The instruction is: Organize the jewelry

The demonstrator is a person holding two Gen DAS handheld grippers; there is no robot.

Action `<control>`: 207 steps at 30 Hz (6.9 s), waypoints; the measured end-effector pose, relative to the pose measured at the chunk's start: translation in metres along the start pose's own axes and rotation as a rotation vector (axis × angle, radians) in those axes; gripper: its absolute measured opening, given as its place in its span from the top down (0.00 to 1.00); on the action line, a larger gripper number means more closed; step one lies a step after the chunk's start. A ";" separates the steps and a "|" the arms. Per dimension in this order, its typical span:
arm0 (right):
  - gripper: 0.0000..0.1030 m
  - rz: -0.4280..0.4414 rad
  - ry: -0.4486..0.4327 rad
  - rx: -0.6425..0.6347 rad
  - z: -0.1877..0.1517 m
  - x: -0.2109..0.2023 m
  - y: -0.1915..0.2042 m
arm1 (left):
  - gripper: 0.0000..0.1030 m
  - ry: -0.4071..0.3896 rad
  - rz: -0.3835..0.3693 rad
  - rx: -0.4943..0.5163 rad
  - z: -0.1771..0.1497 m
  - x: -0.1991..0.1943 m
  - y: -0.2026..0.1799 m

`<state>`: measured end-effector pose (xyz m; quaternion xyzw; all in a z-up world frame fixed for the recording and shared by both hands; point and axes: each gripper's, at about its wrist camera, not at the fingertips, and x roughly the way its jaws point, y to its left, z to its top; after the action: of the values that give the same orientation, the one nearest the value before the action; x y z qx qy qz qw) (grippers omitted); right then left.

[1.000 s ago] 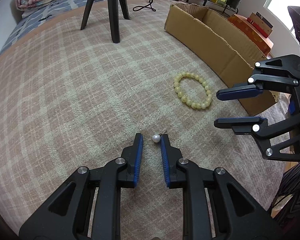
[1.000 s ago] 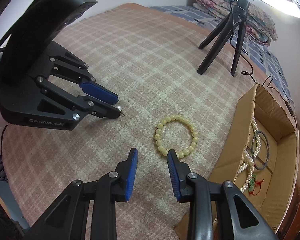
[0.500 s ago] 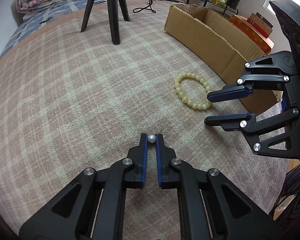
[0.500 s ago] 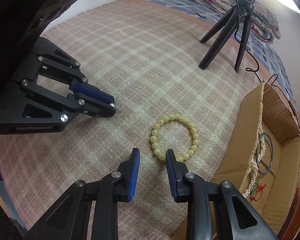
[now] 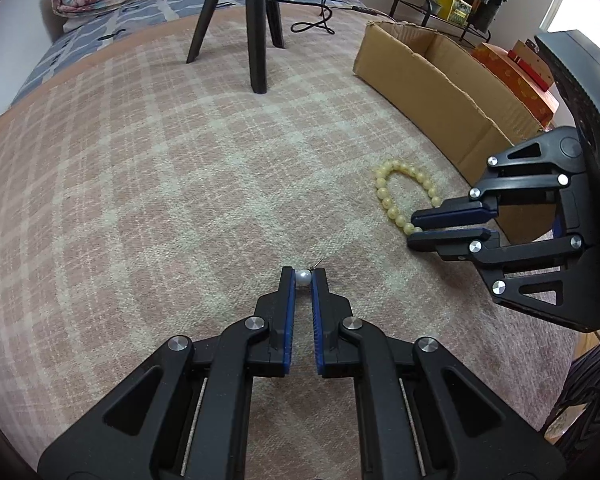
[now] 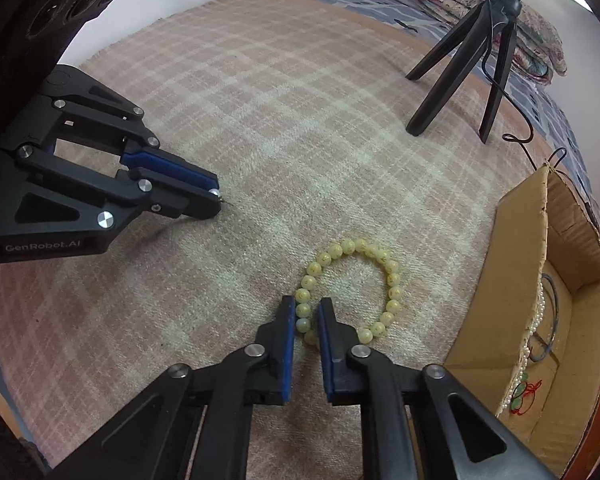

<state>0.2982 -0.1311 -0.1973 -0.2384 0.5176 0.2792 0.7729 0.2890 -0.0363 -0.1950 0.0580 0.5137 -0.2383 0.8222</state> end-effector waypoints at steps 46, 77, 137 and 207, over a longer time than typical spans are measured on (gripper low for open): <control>0.95 0.059 -0.306 0.237 -0.093 -0.160 -0.015 | 0.94 -0.171 -0.049 0.029 0.030 -0.084 -0.082; 0.95 -0.114 -0.398 0.443 -0.141 -0.198 -0.129 | 0.94 -0.199 -0.053 0.080 0.123 -0.033 -0.157; 0.00 -0.279 -0.383 0.361 -0.136 -0.185 -0.099 | 0.28 -0.291 0.068 0.050 0.129 -0.050 -0.165; 0.00 -0.505 -0.479 0.577 -0.169 -0.250 -0.039 | 0.00 -0.463 0.244 -0.006 -0.036 -0.198 -0.187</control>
<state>0.1350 -0.3164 -0.0200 -0.0609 0.3066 -0.0264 0.9495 0.1044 -0.1226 -0.0110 0.0610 0.3019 -0.1425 0.9407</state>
